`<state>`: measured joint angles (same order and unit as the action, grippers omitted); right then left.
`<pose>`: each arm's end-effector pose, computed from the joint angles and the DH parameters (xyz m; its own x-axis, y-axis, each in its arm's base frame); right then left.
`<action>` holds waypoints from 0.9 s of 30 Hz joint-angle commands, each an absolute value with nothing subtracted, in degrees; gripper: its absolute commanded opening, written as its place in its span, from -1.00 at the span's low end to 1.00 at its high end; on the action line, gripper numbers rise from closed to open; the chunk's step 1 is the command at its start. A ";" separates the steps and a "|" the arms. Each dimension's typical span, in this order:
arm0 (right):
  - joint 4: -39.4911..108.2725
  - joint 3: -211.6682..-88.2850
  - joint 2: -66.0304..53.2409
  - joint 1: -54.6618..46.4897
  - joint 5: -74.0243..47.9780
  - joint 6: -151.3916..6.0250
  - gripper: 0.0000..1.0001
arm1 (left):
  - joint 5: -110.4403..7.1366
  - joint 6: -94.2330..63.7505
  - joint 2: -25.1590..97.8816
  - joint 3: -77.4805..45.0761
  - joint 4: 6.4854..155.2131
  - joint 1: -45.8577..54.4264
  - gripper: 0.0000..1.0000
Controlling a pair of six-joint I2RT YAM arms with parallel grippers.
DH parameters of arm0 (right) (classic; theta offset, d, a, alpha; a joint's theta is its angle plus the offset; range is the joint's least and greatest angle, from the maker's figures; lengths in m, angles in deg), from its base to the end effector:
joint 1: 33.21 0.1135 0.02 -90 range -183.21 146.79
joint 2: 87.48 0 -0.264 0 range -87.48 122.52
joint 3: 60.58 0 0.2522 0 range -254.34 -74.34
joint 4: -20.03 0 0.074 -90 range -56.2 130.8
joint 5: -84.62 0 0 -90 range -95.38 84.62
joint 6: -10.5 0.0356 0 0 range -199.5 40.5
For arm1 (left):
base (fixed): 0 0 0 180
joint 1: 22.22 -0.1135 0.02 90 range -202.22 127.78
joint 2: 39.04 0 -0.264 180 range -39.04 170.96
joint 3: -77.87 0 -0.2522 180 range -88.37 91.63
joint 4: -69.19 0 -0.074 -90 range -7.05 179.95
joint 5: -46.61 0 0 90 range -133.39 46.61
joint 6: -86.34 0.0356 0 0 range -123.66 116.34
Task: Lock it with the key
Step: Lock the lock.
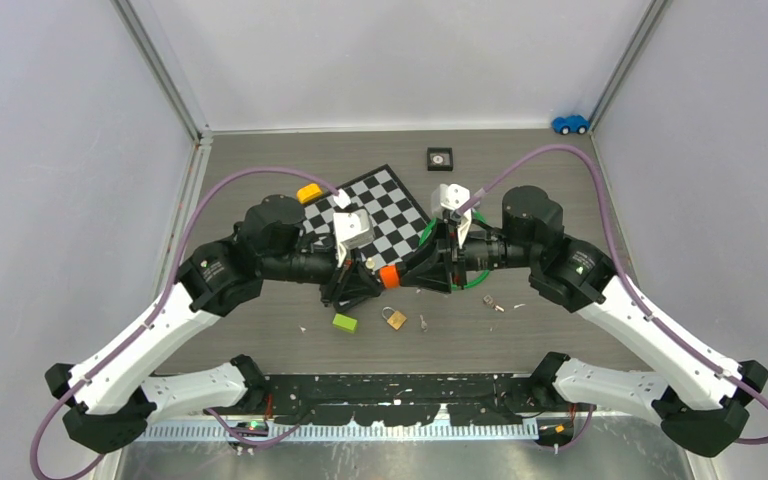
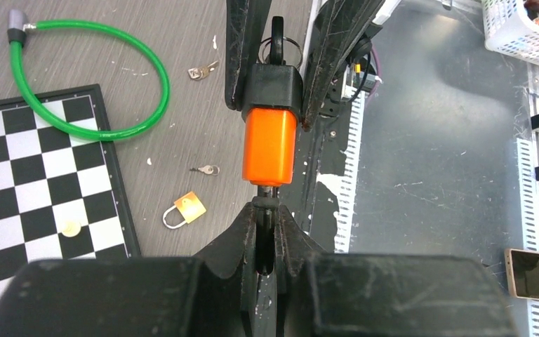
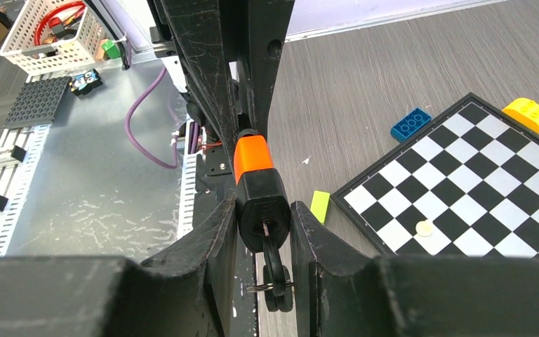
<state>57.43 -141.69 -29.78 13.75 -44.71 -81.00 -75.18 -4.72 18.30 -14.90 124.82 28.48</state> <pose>0.1261 0.1681 0.4123 -0.1392 -0.1787 -0.9740 -0.9891 0.0738 0.1278 0.1059 -0.1590 0.4162 -0.2928 0.3328 -0.8964 0.9531 0.1773 -0.2454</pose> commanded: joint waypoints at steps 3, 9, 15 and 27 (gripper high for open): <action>49.13 -138.50 -25.46 15.86 -43.17 -79.80 -1.00 | -79.48 -6.29 17.64 -12.45 108.79 29.38 -1.00; 46.42 -138.09 -23.32 19.86 -40.97 -80.09 -1.00 | -80.01 -8.40 17.71 -13.68 106.38 29.38 -1.00; 42.16 -137.39 -22.17 21.64 -39.23 -78.09 -1.00 | -80.18 -8.32 17.98 -13.34 106.60 29.38 -1.00; 43.18 -136.55 -22.86 23.31 -36.11 -79.06 -0.99 | -77.13 -6.65 16.72 -13.79 107.57 29.38 -1.00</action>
<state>48.89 -138.28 -25.50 20.57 -41.46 -78.85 -72.86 -5.92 16.57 -15.71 132.75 28.02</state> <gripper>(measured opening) 0.345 0.096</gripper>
